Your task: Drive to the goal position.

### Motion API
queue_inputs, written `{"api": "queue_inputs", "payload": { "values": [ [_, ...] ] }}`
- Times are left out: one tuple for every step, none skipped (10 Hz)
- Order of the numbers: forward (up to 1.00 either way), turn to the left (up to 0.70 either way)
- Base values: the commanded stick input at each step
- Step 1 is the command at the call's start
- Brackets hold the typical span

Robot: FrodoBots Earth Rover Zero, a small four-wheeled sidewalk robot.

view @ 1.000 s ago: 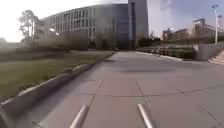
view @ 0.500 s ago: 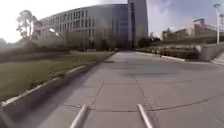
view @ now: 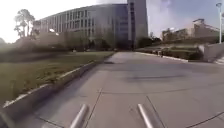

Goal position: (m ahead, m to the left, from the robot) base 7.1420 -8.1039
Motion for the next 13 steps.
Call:
{"api": "queue_inputs", "payload": {
  "values": [
    [0.7, -0.14],
    [0.7, -0.14],
    [0.7, -0.14],
    [0.7, -0.14],
    [0.7, -0.14],
    [0.7, -0.14],
    [0.7, -0.14],
    [0.7, -0.14],
    [0.7, -0.14],
    [0.7, -0.14],
    [0.7, -0.14],
    [0.7, -0.14],
    [0.7, -0.14]
  ]
}}
